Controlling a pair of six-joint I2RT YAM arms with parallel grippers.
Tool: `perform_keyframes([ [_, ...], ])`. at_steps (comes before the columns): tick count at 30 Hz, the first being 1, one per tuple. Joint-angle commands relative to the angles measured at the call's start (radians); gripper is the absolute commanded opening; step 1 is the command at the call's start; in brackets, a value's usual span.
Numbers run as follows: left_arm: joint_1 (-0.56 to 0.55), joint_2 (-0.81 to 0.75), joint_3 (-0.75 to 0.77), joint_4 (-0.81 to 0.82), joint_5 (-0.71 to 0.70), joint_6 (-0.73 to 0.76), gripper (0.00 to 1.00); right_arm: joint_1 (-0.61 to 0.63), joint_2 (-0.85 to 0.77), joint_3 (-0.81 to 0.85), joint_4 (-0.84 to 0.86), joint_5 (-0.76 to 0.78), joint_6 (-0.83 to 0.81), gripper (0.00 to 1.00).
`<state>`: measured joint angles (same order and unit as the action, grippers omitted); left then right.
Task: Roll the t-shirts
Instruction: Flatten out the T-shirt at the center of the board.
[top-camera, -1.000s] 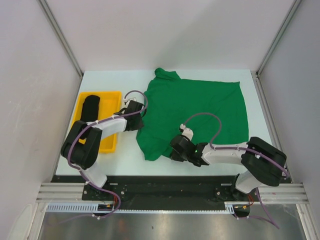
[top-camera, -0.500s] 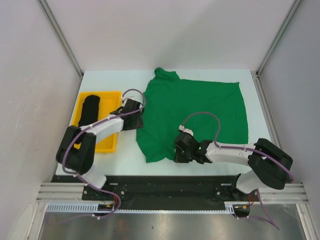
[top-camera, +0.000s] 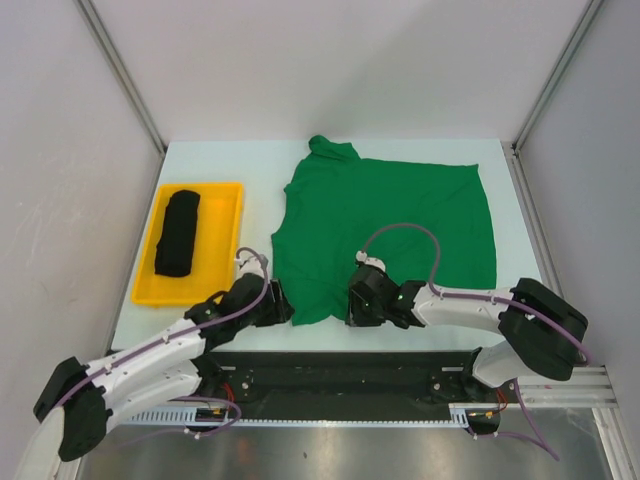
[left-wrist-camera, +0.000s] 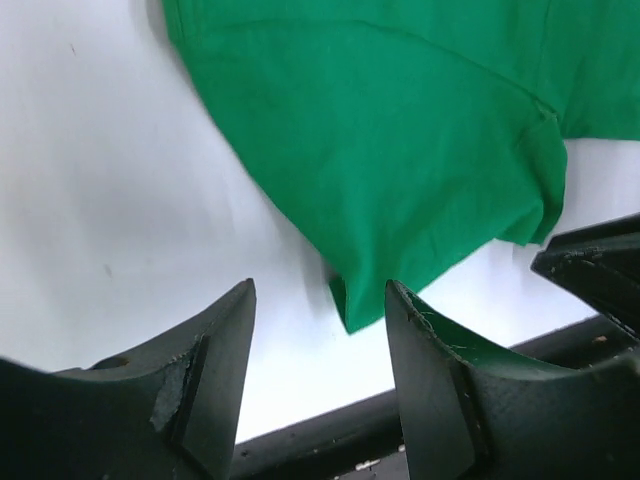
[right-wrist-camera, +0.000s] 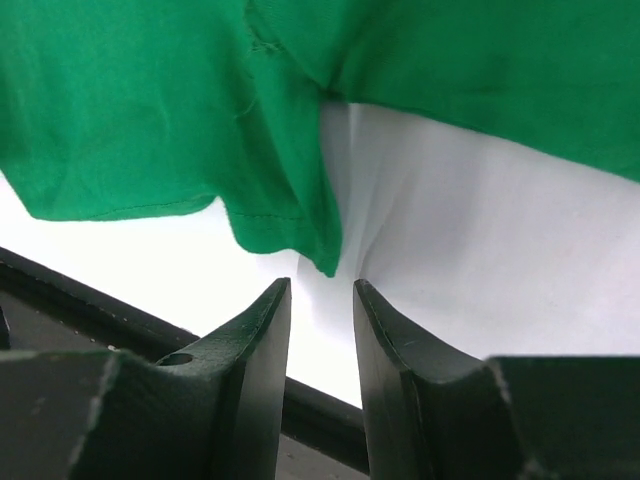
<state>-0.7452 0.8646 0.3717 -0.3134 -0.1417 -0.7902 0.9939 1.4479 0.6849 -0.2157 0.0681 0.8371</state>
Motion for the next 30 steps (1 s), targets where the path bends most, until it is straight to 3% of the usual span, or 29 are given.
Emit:
perform_keyframes([
  [1, -0.028, -0.079, -0.06, 0.122, -0.019, -0.112, 0.59, 0.022, -0.001, 0.016, 0.045, 0.065, 0.02, 0.36],
  [10, -0.051, -0.004, -0.074, 0.214, -0.019, -0.087, 0.54, 0.029, 0.043, 0.005, 0.096, 0.105, 0.059, 0.3],
  [17, -0.114, 0.062, -0.056, 0.109, -0.055, -0.112, 0.49, 0.029, 0.035, 0.007, 0.082, 0.125, 0.054, 0.21],
  [25, -0.175, 0.071, -0.082, 0.186, -0.075, -0.162, 0.48, 0.008, 0.0, 0.008, 0.07, 0.108, 0.042, 0.1],
  [27, -0.175, 0.085, -0.068, 0.197, -0.081, -0.159, 0.44, -0.004, -0.011, 0.01, 0.064, 0.096, 0.039, 0.08],
  [30, -0.175, 0.096, -0.047, 0.198, -0.081, -0.149, 0.27, -0.02, -0.024, 0.018, 0.055, 0.078, 0.028, 0.03],
])
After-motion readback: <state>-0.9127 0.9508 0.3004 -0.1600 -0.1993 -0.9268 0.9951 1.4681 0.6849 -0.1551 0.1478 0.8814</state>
